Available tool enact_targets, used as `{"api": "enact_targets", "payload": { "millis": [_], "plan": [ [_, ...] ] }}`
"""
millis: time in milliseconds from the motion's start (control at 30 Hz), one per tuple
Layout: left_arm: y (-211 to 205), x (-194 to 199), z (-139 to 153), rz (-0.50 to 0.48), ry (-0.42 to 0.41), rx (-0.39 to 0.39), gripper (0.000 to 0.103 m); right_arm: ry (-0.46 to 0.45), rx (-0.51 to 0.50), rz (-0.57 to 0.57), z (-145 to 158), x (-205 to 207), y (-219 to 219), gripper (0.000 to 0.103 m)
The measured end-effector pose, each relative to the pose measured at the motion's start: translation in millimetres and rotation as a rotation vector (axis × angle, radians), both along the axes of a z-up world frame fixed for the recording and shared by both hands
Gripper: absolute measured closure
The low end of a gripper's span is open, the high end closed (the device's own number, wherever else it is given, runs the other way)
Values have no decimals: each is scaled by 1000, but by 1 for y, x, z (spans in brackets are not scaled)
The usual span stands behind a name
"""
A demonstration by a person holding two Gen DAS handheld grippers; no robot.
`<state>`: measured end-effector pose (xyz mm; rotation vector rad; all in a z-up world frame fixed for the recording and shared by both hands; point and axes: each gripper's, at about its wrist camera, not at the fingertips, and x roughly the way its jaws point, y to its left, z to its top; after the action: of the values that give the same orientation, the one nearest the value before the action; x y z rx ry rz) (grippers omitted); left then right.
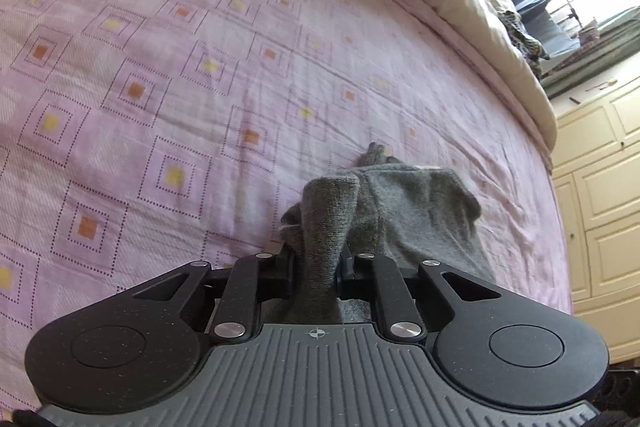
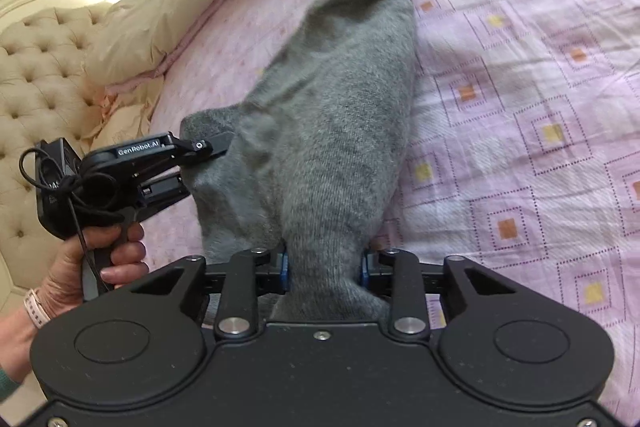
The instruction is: Fold small clothes
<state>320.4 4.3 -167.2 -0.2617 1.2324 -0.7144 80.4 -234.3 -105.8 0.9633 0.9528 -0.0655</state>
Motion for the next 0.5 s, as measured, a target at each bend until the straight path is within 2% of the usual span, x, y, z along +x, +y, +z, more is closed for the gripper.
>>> {"api": "enact_targets", "payload": {
  "millis": [233,500],
  "plan": [
    [7,-20,21,-26,1,-35,87,2,-2,26,24,-24,12,68],
    [25,-86,34,-86,70,-46,87,77,38,65,35,-85,33,68]
  ]
}}
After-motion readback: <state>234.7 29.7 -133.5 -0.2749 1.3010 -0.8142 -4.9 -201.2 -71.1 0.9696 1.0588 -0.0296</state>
